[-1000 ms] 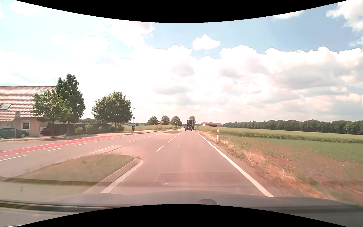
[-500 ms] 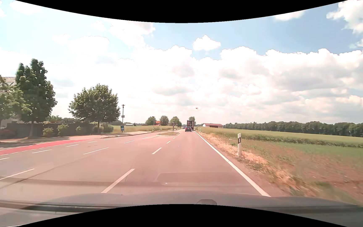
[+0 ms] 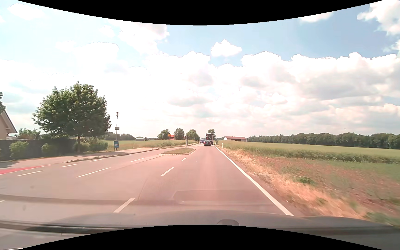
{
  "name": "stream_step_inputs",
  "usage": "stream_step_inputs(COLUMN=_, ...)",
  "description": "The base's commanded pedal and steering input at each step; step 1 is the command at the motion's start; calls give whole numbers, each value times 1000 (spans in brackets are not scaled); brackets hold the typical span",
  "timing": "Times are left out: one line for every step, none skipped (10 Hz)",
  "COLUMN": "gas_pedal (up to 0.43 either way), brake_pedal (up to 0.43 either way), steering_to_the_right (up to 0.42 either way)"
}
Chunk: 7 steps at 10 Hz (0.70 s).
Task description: Follow the waypoints while adhering to traffic rules and regulations
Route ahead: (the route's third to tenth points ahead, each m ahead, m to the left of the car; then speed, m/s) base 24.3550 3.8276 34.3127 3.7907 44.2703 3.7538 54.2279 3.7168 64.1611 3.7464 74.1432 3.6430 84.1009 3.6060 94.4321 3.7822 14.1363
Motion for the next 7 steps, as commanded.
stream_step_inputs(gas_pedal=248, brake_pedal=0, steering_to_the_right=1)
stream_step_inputs(gas_pedal=248, brake_pedal=0, steering_to_the_right=1)
stream_step_inputs(gas_pedal=248, brake_pedal=0, steering_to_the_right=1)
stream_step_inputs(gas_pedal=260, brake_pedal=0, steering_to_the_right=1)
stream_step_inputs(gas_pedal=260, brake_pedal=0, steering_to_the_right=1)
stream_step_inputs(gas_pedal=260, brake_pedal=0, steering_to_the_right=1)
stream_step_inputs(gas_pedal=260, brake_pedal=0, steering_to_the_right=0)
